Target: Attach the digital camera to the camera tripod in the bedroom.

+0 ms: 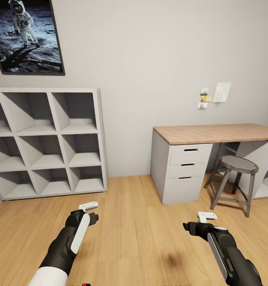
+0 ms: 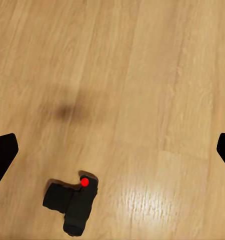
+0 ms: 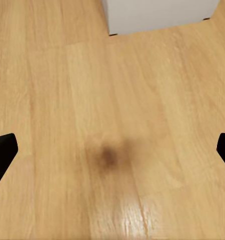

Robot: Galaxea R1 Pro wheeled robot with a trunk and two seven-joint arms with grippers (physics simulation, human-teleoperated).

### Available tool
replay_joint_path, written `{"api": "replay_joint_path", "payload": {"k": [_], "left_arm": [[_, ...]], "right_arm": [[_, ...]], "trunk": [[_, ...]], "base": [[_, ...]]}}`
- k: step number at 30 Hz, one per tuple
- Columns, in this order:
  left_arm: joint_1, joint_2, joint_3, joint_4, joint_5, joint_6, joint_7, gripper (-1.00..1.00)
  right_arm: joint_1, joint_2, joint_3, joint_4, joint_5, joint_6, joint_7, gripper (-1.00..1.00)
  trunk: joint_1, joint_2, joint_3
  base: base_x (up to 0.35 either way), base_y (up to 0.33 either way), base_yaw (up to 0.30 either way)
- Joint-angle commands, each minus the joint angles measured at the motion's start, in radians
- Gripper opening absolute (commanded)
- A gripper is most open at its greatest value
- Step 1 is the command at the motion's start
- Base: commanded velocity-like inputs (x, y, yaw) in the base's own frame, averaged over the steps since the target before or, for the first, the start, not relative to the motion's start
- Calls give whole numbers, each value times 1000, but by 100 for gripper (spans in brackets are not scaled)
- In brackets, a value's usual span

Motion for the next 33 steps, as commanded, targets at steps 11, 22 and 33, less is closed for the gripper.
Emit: {"api": "replay_joint_path", "payload": {"k": [11, 22, 33], "left_arm": [[-1, 2, 2, 5, 16, 0, -5, 100], [-1, 125, 54, 35, 18, 2, -475, 100], [-1, 153, 98, 34, 8, -1, -519, 100]], "right_arm": [[-1, -1, -5, 4, 4, 5, 4, 100], [-4, -46, -35, -6, -10, 29, 180, 100], [-6, -124, -125, -5, 0, 38, 501, 100]], "trunk": [[42, -78, -36], [84, -155, -70], [126, -232, -105]], "base": [[0, 0, 0], [0, 0, 0], [0, 0, 0]]}}
